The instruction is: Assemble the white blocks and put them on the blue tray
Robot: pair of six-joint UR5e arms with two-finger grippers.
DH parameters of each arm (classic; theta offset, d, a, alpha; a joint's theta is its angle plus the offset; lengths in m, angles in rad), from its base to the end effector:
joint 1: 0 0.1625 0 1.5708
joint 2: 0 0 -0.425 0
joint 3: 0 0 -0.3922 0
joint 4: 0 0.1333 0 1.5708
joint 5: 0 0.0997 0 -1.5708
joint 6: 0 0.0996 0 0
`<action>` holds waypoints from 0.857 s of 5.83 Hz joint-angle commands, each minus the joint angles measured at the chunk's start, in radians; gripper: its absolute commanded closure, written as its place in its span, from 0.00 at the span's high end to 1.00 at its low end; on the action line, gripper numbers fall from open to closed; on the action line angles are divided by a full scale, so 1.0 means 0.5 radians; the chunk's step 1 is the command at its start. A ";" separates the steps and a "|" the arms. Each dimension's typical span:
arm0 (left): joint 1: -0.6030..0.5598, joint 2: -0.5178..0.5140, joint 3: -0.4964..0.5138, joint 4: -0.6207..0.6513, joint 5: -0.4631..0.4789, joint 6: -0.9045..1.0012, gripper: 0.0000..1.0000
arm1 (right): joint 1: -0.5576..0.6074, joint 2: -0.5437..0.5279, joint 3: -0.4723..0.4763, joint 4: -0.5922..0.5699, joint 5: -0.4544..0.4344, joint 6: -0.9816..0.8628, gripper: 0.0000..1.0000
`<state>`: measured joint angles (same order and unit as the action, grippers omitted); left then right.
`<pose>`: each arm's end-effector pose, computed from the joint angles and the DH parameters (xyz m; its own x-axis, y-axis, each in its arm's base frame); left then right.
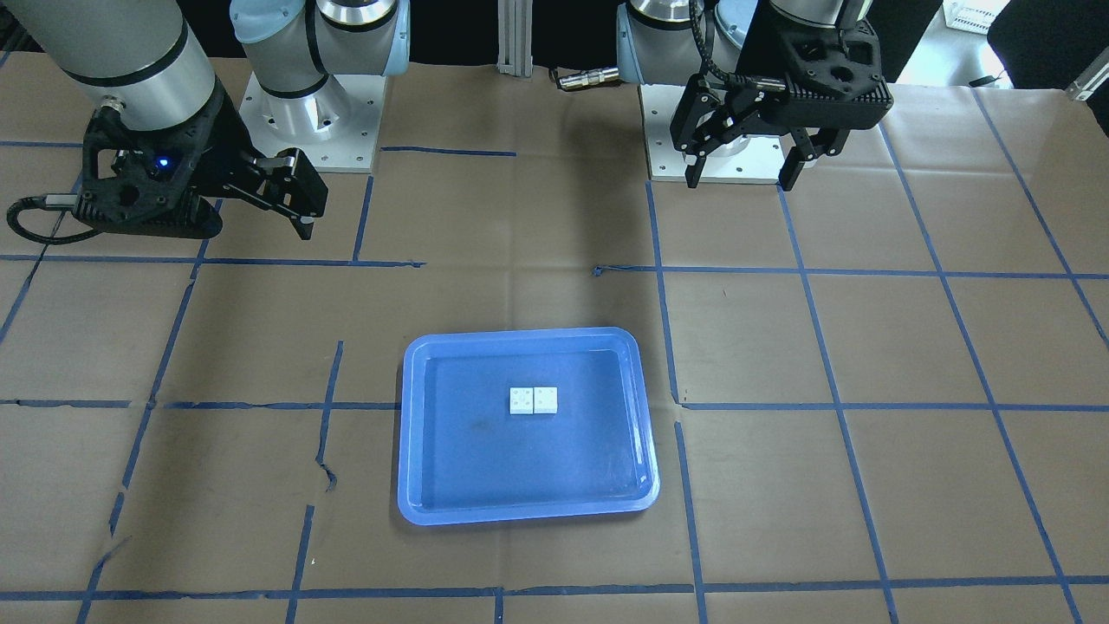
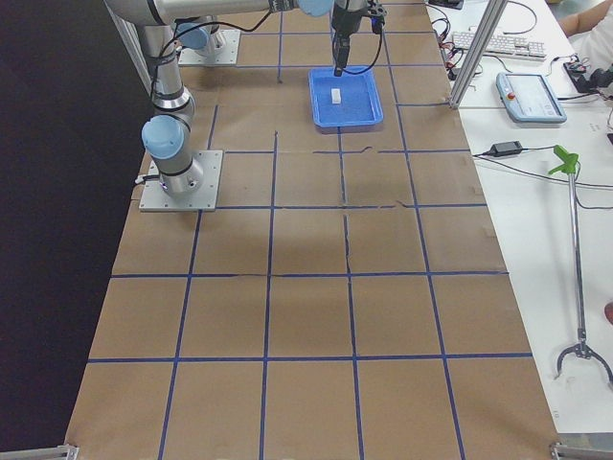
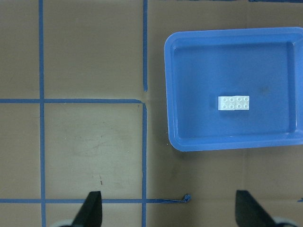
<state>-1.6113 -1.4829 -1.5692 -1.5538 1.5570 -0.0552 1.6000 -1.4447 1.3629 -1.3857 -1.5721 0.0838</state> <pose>-0.1533 -0.4572 0.5325 -0.9997 -0.0129 0.0196 -0.0149 0.9943 -0.1054 0.1487 -0.5291 0.5068 -0.9985 0.0540 0.0099 0.0547 0.9932 0.1026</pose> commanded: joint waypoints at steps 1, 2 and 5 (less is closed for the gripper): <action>0.004 0.008 0.000 -0.009 0.000 0.000 0.99 | -0.012 -0.007 0.059 0.001 0.003 0.010 1.00; 0.007 0.011 0.000 -0.013 0.000 0.000 0.99 | -0.022 -0.037 0.151 -0.042 -0.003 0.023 0.99; 0.010 0.014 0.000 -0.016 0.000 0.000 0.99 | -0.009 -0.050 0.161 -0.079 0.000 0.032 1.00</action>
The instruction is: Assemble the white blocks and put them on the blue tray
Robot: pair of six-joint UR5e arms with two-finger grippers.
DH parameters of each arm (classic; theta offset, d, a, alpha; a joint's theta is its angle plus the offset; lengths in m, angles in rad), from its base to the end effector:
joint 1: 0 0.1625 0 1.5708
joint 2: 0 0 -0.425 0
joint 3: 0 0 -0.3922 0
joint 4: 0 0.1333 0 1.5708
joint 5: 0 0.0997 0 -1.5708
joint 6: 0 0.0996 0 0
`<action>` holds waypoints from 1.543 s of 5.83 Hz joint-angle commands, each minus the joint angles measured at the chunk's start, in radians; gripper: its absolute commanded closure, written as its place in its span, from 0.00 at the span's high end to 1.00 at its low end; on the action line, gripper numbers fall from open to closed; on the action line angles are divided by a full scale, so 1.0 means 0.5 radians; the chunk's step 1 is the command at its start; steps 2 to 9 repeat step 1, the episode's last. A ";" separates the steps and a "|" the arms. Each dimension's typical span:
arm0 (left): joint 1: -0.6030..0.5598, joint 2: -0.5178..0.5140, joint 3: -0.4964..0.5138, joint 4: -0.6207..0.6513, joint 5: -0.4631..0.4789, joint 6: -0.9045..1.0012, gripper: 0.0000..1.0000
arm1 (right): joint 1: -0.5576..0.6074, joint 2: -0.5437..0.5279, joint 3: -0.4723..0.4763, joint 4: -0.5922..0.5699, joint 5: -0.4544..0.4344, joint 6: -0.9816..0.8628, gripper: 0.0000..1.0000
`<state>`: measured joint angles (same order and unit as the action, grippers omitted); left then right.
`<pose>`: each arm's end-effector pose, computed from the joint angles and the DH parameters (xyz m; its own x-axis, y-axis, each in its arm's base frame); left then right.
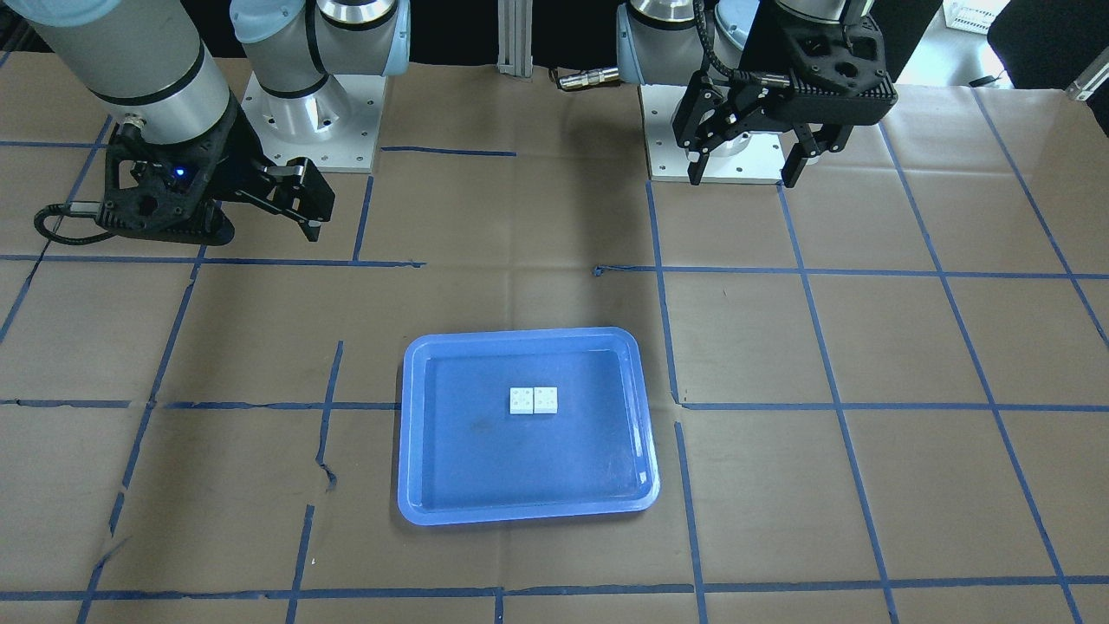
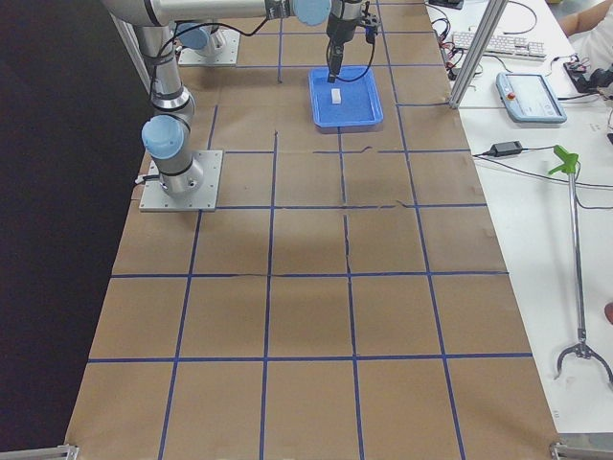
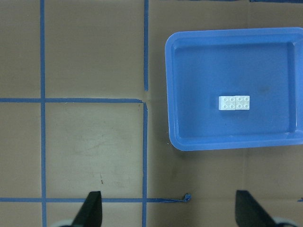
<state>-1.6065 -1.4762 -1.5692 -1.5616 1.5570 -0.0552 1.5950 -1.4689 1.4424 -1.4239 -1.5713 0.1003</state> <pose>-0.1510 -0.4548 0.5347 -0.9997 -0.0177 0.0195 -0.0197 0.9944 -0.1043 0.1459 -0.5189 0.4848 -0.9971 0.0752 0.0125 0.0762 0.9899 0.1195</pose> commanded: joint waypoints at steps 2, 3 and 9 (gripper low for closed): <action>-0.002 -0.002 0.000 0.006 0.000 0.000 0.99 | 0.001 -0.001 0.002 -0.002 -0.002 -0.004 1.00; -0.002 -0.002 0.000 0.006 0.000 0.000 0.99 | 0.001 -0.001 0.002 -0.002 -0.002 -0.004 1.00; -0.002 -0.002 0.000 0.006 0.000 0.000 0.99 | 0.001 -0.001 0.002 -0.002 -0.002 -0.004 1.00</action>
